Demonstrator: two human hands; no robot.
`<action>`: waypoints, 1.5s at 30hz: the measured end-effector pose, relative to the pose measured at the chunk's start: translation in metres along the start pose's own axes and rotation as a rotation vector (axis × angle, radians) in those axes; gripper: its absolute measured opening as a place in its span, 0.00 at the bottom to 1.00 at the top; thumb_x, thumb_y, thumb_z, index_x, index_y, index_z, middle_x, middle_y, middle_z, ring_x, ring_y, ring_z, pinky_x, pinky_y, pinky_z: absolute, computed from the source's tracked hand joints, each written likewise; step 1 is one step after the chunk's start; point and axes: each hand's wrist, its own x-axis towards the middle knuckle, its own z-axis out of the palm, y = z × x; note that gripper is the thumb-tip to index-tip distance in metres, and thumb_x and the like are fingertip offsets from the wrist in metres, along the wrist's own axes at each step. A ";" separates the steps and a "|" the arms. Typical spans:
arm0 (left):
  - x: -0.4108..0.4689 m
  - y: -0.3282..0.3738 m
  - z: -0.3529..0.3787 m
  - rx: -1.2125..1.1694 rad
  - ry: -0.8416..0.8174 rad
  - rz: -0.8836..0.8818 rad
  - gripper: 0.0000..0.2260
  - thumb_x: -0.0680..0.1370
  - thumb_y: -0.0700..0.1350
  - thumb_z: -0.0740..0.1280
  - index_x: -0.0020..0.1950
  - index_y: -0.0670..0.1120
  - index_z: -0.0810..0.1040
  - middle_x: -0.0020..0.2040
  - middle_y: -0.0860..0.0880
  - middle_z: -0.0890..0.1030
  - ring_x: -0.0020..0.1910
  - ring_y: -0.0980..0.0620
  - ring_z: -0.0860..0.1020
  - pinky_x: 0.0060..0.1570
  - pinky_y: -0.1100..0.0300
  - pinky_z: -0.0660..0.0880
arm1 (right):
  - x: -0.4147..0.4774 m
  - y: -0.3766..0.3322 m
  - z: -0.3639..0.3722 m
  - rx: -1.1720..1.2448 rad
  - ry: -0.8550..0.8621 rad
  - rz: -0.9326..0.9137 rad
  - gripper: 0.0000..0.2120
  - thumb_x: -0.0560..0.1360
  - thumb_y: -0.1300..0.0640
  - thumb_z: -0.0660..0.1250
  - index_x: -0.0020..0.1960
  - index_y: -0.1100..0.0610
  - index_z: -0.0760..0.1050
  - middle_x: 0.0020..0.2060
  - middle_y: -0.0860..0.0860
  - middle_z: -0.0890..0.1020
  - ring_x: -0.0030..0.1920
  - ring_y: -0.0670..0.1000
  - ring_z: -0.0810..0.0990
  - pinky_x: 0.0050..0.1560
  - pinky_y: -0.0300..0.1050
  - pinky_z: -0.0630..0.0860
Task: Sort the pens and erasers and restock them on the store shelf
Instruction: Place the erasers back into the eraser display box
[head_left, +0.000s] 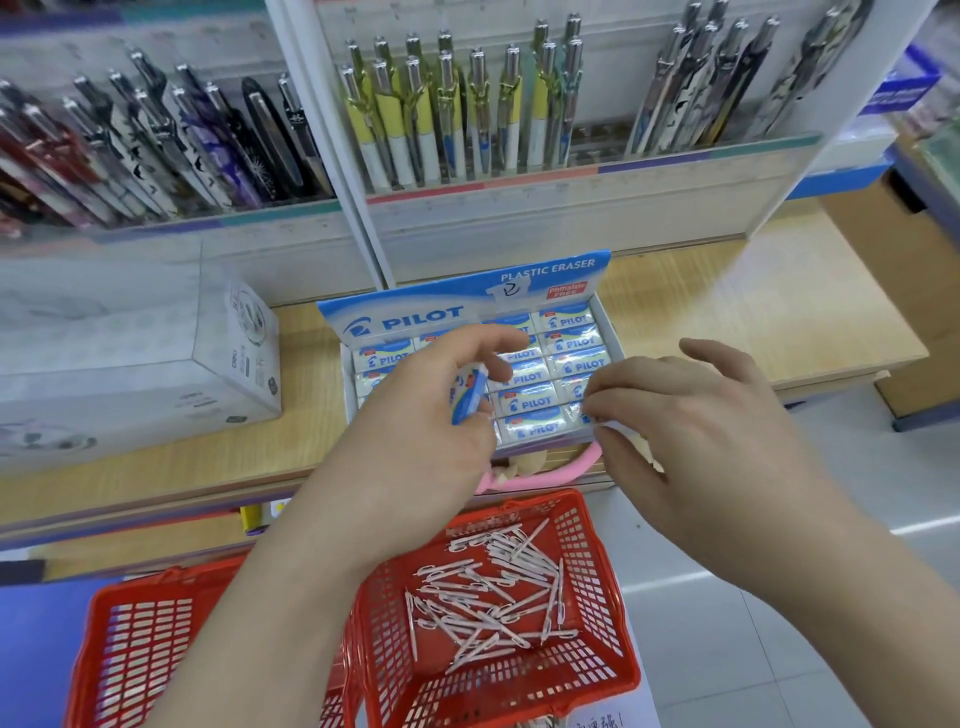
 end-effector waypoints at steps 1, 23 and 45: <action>-0.002 -0.001 -0.001 -0.022 0.018 0.027 0.25 0.75 0.30 0.62 0.58 0.60 0.74 0.53 0.58 0.77 0.43 0.58 0.79 0.40 0.66 0.75 | -0.001 0.000 0.002 0.017 0.028 0.002 0.10 0.72 0.55 0.60 0.43 0.51 0.81 0.44 0.45 0.83 0.42 0.51 0.82 0.59 0.53 0.68; -0.035 -0.008 -0.015 -0.122 0.318 0.038 0.13 0.66 0.43 0.75 0.46 0.58 0.82 0.36 0.55 0.82 0.34 0.59 0.80 0.36 0.69 0.75 | 0.030 -0.055 0.000 1.552 -0.062 0.496 0.09 0.68 0.64 0.74 0.46 0.55 0.79 0.39 0.59 0.84 0.38 0.54 0.83 0.40 0.46 0.78; -0.018 -0.047 -0.040 -0.142 0.490 -0.045 0.07 0.69 0.46 0.75 0.43 0.56 0.81 0.32 0.52 0.79 0.29 0.58 0.75 0.33 0.57 0.78 | 0.074 -0.071 0.015 0.977 -0.224 0.216 0.10 0.67 0.58 0.76 0.47 0.53 0.82 0.38 0.54 0.84 0.40 0.53 0.82 0.45 0.46 0.81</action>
